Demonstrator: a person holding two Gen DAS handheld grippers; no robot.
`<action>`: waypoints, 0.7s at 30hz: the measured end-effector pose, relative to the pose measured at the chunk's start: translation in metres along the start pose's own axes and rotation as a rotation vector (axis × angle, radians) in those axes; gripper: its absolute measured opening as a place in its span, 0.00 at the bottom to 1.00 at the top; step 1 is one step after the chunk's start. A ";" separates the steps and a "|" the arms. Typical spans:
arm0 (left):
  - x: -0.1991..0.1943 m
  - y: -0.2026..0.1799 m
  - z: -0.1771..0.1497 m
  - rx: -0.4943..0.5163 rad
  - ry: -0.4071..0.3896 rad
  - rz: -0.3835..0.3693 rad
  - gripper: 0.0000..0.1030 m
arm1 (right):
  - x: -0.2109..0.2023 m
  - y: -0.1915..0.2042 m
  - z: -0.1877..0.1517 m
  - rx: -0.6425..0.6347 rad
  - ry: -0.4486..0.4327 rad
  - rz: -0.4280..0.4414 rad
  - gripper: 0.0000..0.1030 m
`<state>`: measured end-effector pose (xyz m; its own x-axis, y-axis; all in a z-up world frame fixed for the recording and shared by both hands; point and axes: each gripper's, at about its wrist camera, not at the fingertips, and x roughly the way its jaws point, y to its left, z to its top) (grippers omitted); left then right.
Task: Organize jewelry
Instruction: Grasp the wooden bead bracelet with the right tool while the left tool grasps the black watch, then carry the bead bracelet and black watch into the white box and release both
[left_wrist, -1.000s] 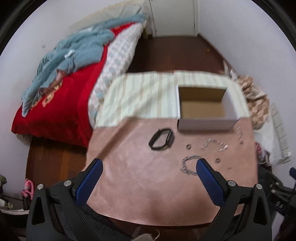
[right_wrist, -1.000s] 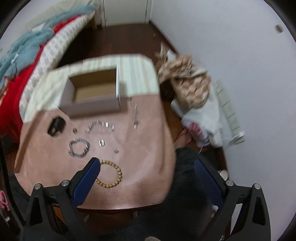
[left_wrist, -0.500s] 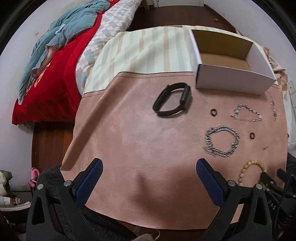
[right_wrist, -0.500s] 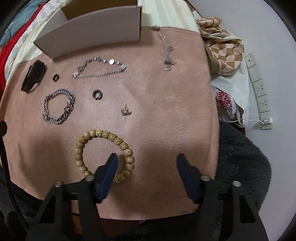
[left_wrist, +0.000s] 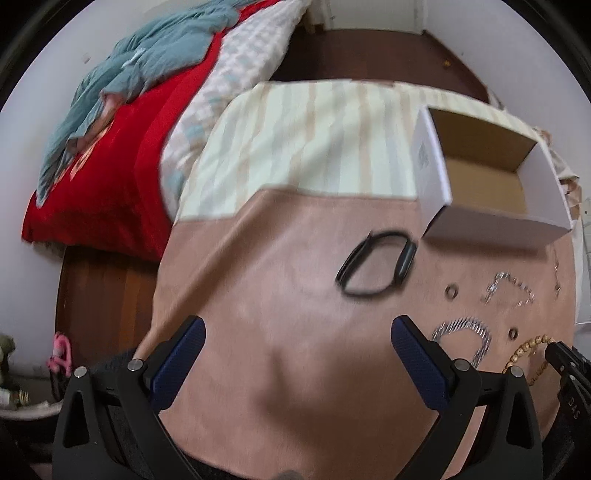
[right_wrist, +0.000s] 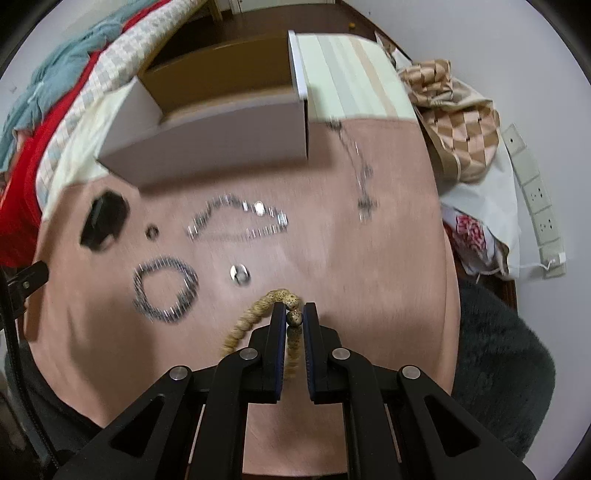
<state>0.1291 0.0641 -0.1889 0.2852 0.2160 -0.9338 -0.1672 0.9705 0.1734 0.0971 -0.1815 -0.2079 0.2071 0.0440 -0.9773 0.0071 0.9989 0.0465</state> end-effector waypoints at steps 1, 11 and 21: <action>0.003 -0.005 0.004 0.020 -0.001 -0.014 0.99 | -0.001 0.002 0.004 -0.002 -0.006 -0.001 0.09; 0.043 -0.049 0.026 0.163 0.073 -0.085 0.73 | 0.015 -0.003 0.025 0.004 0.001 -0.010 0.09; 0.060 -0.068 0.035 0.208 0.075 -0.148 0.13 | 0.029 -0.014 0.033 0.012 0.023 -0.019 0.09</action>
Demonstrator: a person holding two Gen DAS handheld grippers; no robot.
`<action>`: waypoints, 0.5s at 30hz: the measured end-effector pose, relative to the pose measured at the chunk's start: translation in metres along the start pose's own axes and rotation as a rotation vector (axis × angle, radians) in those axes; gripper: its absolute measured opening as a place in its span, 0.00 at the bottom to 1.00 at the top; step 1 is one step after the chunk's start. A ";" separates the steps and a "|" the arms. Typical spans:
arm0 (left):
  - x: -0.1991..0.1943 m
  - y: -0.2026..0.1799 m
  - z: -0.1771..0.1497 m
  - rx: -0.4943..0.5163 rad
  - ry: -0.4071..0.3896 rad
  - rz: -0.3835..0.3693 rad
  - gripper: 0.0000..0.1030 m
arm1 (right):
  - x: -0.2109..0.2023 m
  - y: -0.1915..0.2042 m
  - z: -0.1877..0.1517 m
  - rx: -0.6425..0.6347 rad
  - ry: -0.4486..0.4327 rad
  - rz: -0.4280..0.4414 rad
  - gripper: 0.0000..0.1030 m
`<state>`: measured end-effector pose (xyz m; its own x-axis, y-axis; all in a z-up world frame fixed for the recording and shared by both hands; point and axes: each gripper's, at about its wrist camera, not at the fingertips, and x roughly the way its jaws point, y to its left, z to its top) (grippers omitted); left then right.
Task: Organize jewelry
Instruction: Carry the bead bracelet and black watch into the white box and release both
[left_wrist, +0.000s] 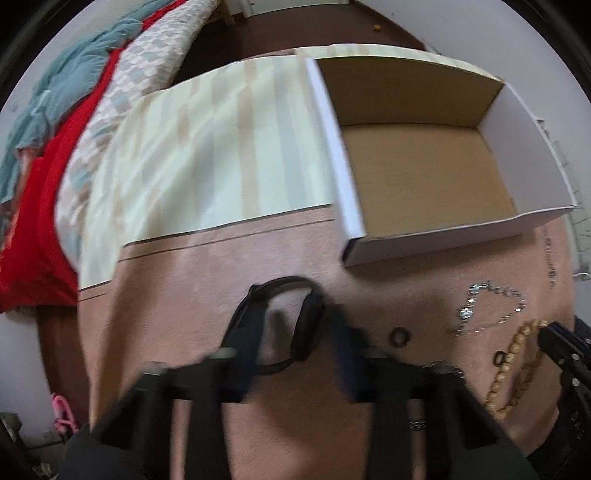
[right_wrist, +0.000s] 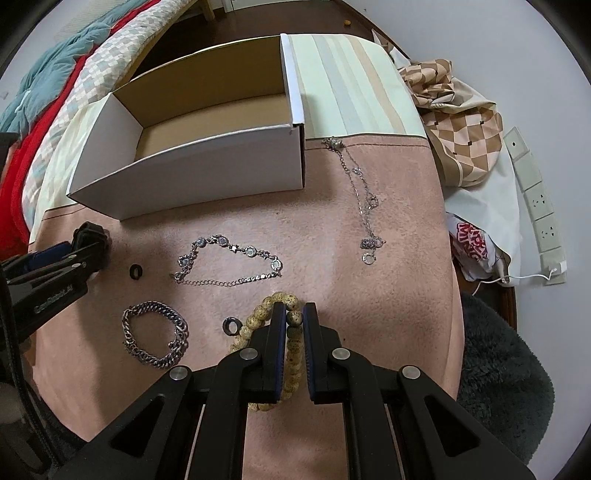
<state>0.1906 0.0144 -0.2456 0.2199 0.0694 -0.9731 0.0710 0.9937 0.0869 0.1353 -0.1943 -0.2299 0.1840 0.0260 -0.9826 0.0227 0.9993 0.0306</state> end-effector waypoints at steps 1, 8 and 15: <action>0.000 0.002 0.000 -0.010 -0.003 -0.006 0.11 | -0.001 0.000 0.001 -0.001 0.000 0.002 0.09; -0.024 0.010 -0.012 -0.054 -0.056 -0.052 0.10 | -0.020 0.001 -0.002 -0.001 -0.023 0.041 0.09; -0.084 0.011 -0.020 -0.084 -0.143 -0.134 0.09 | -0.070 0.005 -0.001 -0.021 -0.095 0.117 0.09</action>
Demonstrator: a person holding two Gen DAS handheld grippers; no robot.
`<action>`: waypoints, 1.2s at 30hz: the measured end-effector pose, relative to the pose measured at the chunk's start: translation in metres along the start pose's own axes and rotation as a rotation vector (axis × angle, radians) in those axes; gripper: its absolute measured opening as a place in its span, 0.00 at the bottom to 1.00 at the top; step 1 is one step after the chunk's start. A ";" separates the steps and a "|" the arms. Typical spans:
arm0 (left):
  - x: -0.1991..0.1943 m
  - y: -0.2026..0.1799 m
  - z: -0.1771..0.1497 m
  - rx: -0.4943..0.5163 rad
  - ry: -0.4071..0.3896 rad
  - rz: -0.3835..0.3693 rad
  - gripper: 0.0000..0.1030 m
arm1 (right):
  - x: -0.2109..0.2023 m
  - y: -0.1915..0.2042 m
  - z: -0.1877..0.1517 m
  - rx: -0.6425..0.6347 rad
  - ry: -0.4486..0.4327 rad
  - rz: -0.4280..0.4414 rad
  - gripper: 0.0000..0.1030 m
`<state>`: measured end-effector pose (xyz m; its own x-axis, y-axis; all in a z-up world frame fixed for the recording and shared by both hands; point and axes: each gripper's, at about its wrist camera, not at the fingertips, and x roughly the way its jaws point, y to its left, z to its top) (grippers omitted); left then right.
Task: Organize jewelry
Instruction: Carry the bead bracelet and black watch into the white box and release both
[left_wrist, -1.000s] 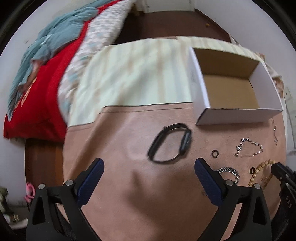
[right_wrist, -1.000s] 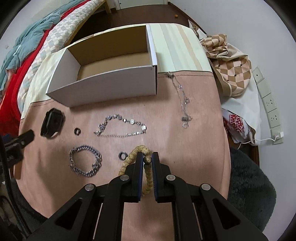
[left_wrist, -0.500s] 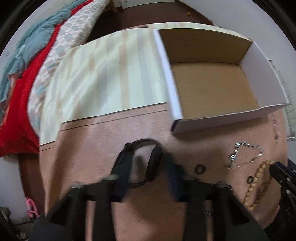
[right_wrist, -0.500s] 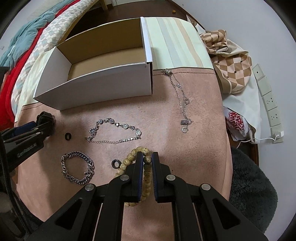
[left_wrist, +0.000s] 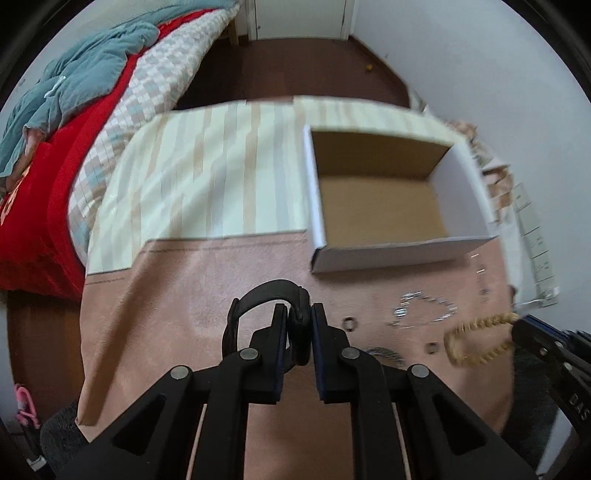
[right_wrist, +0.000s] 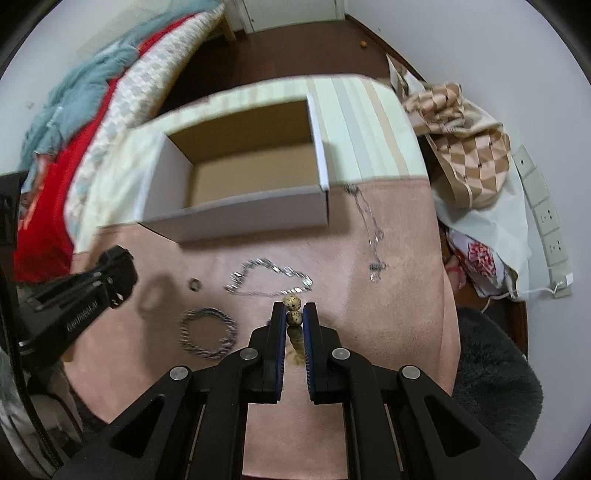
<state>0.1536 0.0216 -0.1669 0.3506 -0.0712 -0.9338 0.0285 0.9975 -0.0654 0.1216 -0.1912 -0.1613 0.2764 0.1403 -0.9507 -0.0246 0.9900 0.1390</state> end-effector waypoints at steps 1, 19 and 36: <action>-0.011 -0.001 0.002 -0.003 -0.016 -0.016 0.09 | -0.009 0.002 0.003 -0.006 -0.014 0.010 0.09; 0.011 -0.008 0.121 -0.154 0.029 -0.308 0.09 | -0.019 0.027 0.145 -0.096 -0.097 0.099 0.09; 0.025 -0.004 0.135 -0.155 0.038 -0.202 0.70 | 0.040 0.009 0.158 -0.046 0.053 0.189 0.45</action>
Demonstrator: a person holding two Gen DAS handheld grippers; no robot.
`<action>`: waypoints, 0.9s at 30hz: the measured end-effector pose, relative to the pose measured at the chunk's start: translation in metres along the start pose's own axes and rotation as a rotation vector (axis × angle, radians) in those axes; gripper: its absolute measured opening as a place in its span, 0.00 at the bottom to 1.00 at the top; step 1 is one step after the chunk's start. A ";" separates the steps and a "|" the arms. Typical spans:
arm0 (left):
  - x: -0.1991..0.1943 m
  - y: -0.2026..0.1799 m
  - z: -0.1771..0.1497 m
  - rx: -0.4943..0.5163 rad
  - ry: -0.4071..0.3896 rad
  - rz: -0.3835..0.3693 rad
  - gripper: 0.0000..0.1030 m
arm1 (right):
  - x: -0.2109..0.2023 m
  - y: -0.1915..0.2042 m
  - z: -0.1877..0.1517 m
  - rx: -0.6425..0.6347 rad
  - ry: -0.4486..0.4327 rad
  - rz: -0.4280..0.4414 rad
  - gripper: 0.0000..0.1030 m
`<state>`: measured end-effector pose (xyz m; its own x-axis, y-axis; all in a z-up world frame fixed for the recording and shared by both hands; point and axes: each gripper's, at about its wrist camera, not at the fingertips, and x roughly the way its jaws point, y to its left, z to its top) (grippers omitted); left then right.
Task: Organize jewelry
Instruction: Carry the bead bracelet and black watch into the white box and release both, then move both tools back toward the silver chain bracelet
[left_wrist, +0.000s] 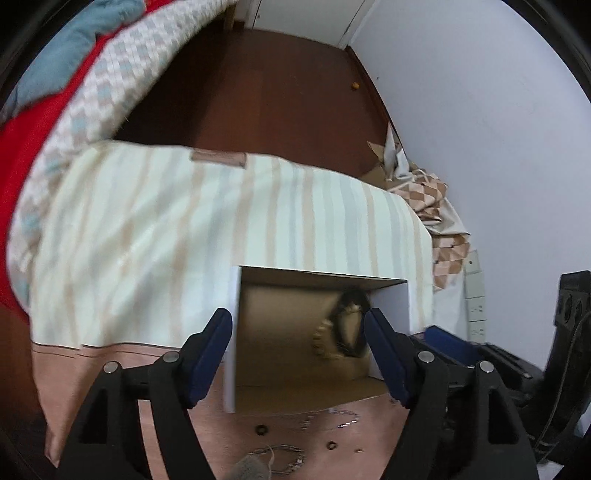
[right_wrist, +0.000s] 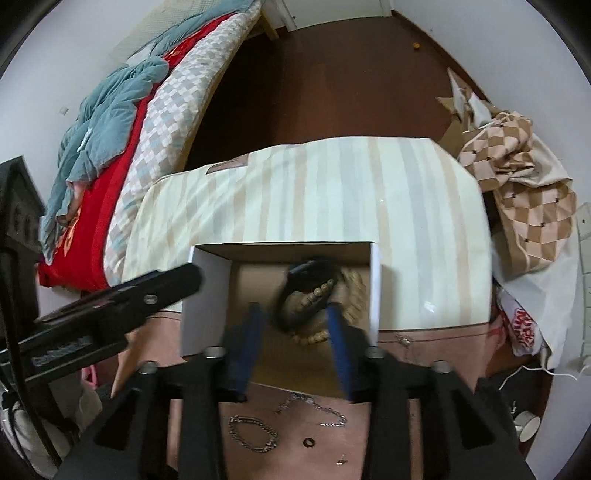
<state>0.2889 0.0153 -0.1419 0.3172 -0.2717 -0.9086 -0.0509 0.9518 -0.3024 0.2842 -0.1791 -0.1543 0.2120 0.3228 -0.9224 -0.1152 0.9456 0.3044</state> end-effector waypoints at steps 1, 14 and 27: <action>-0.004 0.002 -0.001 0.006 -0.015 0.024 0.71 | -0.003 0.000 -0.003 -0.004 -0.006 -0.023 0.47; -0.023 0.017 -0.053 0.097 -0.156 0.300 1.00 | -0.009 -0.001 -0.048 -0.044 -0.063 -0.297 0.98; -0.080 0.001 -0.087 0.125 -0.257 0.340 1.00 | -0.055 0.024 -0.078 -0.054 -0.165 -0.332 0.98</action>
<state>0.1807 0.0256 -0.0943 0.5279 0.0886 -0.8447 -0.0828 0.9952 0.0526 0.1944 -0.1772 -0.1145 0.3993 0.0056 -0.9168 -0.0639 0.9977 -0.0217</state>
